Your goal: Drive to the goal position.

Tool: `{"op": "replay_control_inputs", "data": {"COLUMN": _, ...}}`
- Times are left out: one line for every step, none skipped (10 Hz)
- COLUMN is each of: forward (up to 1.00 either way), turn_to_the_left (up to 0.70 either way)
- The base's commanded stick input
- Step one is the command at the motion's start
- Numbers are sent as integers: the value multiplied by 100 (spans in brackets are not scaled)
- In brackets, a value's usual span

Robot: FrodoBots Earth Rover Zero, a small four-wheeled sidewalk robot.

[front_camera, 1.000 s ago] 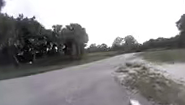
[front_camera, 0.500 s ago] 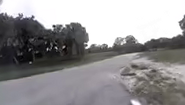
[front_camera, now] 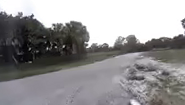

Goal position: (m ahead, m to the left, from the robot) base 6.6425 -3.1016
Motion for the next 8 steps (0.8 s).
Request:
{"op": "replay_control_inputs", "data": {"forward": 85, "turn_to_the_left": 0}}
{"op": "replay_control_inputs", "data": {"forward": 85, "turn_to_the_left": 0}}
{"op": "replay_control_inputs", "data": {"forward": 85, "turn_to_the_left": 0}}
{"op": "replay_control_inputs", "data": {"forward": 85, "turn_to_the_left": -7}}
{"op": "replay_control_inputs", "data": {"forward": 85, "turn_to_the_left": -24}}
{"op": "replay_control_inputs", "data": {"forward": 85, "turn_to_the_left": -30}}
{"op": "replay_control_inputs", "data": {"forward": 85, "turn_to_the_left": -34}}
{"op": "replay_control_inputs", "data": {"forward": 85, "turn_to_the_left": -34}}
